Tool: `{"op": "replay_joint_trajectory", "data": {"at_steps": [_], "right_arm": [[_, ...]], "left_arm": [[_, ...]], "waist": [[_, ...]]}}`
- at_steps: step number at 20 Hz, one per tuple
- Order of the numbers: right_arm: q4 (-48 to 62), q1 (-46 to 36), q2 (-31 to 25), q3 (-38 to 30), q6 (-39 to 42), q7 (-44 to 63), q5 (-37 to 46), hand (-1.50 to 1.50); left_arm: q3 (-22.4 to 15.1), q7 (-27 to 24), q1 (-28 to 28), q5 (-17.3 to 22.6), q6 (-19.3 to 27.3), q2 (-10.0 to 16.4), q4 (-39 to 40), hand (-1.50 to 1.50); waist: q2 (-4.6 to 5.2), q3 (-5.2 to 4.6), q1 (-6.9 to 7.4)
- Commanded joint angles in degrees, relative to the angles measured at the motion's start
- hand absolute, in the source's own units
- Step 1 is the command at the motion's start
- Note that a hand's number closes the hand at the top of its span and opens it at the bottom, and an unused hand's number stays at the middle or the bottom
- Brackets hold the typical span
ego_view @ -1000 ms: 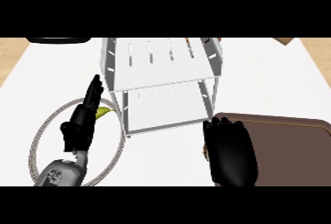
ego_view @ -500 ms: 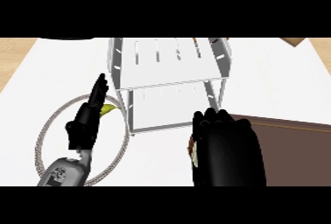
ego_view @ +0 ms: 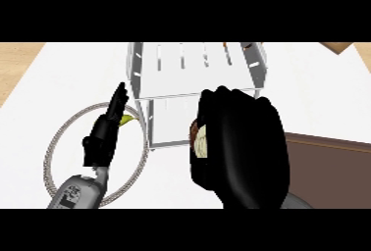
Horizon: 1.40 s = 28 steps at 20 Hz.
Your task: Pick the cupcake from the tray and place it in the tiered basket
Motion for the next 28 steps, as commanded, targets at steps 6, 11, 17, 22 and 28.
{"op": "replay_joint_trajectory", "data": {"at_steps": [6, 11, 17, 22, 28], "right_arm": [[17.47, -21.91, 0.73, -7.38, 1.40, 15.80, -7.96, 1.50], [28.91, -29.06, 0.73, -10.24, -0.31, 13.32, -8.24, 1.50], [39.07, -30.07, 0.74, -12.75, -5.24, 8.10, -9.15, 1.50], [39.99, -25.48, 0.74, -17.57, -19.24, 7.54, -12.31, -1.50], [33.34, -24.14, 0.74, -19.98, -27.58, 6.85, -13.80, -1.50]], "left_arm": [[0.42, 0.17, -0.09, -0.04, -0.16, -0.13, -0.64, 0.00], [-0.22, 0.75, 0.64, -1.36, 0.95, -0.87, -1.14, 0.00], [1.60, 1.58, 1.14, -1.26, 0.67, 0.24, -2.12, 0.00], [3.17, -1.25, 0.80, -0.24, -0.37, 0.65, -0.59, 0.00], [3.52, -0.46, 1.49, 0.58, -1.16, 0.47, -1.22, 0.00]], "waist": [[-0.18, 0.07, -0.06], [0.03, 0.21, -1.12], [0.22, 0.31, -1.94], [0.53, 0.31, -1.25], [0.04, 0.37, -2.65]]}}
